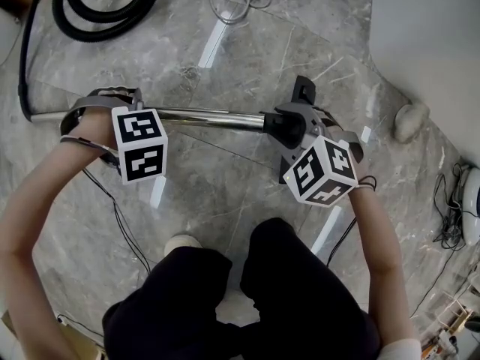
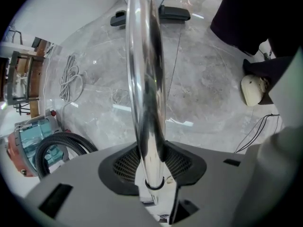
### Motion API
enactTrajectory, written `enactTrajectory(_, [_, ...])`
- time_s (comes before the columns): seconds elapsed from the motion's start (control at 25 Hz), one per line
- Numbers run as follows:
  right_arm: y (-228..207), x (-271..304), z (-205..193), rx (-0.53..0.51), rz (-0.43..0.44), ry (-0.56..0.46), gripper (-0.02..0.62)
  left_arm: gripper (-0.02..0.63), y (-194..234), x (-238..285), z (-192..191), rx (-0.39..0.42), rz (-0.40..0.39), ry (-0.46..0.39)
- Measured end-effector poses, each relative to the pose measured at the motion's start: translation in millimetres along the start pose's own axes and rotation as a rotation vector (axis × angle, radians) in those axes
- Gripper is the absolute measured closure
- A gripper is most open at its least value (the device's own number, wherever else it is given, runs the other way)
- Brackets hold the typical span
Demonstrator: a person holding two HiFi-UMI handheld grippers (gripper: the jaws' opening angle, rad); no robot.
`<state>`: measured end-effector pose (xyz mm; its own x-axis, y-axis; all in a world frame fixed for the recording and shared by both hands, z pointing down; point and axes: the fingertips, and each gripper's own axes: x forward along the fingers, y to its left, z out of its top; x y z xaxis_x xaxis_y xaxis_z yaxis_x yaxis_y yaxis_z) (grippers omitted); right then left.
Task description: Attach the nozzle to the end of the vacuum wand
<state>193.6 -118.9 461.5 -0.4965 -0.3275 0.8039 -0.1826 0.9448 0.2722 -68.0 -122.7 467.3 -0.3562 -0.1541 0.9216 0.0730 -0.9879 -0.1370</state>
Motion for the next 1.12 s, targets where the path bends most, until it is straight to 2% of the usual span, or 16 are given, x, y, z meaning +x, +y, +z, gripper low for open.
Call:
enactTrajectory(0.12, [1.2, -2.3, 0.9, -0.001, 0.006, 0.004, 0.400, 0.443, -3.7, 8.5, 0.9, 0.009, 0.003, 0.028])
enactTrajectory(0.24, [4.0, 0.0, -1.2, -0.018, 0.009, 0.050, 0.400, 0.443, -4.2, 15.0, 2.0, 0.009, -0.005, 0.060])
enactTrajectory(0.8, [32.2, 33.0, -44.7, -0.173, 0.029, 0.423, 0.399, 0.445, -23.4, 65.4, 19.8, 0.040, -0.008, 0.239])
enactTrajectory(1.0, [36.4, 40.6, -49.7, -0.154, 0.037, 0.458, 0.400, 0.446, -24.0, 74.9, 26.4, 0.017, 0.000, 0.201])
enactTrajectory(1.12, [35.1, 45.7, -50.0, -0.140, 0.023, 0.448, 0.400, 0.448, -20.3, 78.6, 28.5, -0.016, 0.027, 0.127])
